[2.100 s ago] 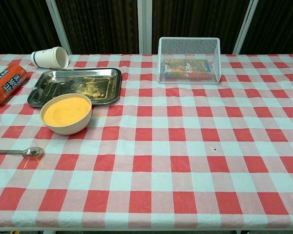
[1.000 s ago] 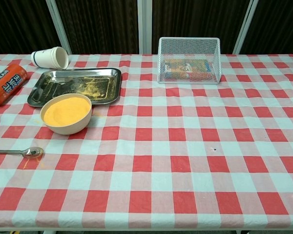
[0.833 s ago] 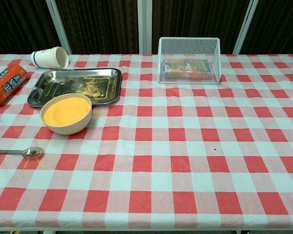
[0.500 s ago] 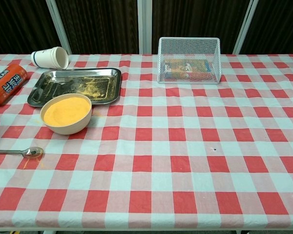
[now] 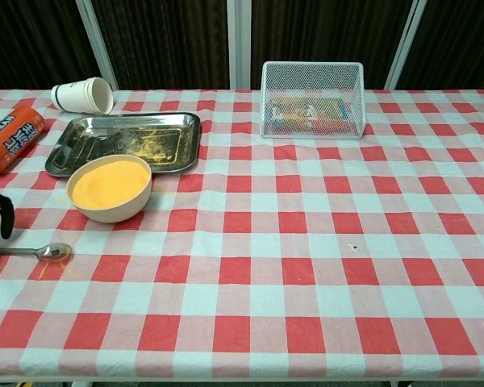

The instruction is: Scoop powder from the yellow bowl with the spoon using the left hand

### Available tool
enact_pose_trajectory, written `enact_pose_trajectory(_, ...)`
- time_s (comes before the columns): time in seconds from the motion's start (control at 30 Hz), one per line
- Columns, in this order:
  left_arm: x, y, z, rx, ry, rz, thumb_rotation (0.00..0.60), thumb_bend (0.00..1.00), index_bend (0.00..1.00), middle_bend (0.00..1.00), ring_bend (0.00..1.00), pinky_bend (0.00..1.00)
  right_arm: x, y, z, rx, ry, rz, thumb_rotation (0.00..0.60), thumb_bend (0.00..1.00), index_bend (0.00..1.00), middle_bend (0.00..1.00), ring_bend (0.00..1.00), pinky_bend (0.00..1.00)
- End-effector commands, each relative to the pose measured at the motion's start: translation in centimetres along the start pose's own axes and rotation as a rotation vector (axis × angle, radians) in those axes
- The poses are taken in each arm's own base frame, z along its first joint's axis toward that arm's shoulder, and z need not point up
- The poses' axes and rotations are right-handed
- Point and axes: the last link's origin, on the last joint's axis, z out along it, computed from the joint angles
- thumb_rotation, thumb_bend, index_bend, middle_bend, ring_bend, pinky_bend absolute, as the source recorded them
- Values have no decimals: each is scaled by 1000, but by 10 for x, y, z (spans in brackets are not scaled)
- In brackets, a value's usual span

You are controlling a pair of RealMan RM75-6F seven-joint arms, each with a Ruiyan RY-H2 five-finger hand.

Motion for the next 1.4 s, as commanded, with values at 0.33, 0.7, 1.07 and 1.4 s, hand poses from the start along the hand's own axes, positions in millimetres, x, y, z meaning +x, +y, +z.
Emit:
enact_pose_trajectory(0.33, -6, 4, 4, 8, -7, -2, 600, 368, 588, 959, 931, 922, 0, 3, -1, -8, -2, 1, 600, 188, 0, 49, 0, 0)
enact_pose_trajectory(0.7, -8, 4, 4, 12, -3, -3, 600, 367, 588, 960, 931, 922, 0, 3, -2, -9, -4, -1, 600, 188, 0, 49, 0, 0)
enact_pose_trajectory(1.07, -9, 4, 5, 16, 4, 22, 600, 369, 594, 969, 935, 923, -1, 4, -3, -12, -5, 2, 600, 187, 0, 57, 0, 0)
enact_pose_trajectory(1.4, 37, 1, -5, 1, 104, 131, 600, 393, 626, 973, 938, 925, 3, 4, -4, -5, 9, -2, 600, 188, 0, 58, 0, 0)
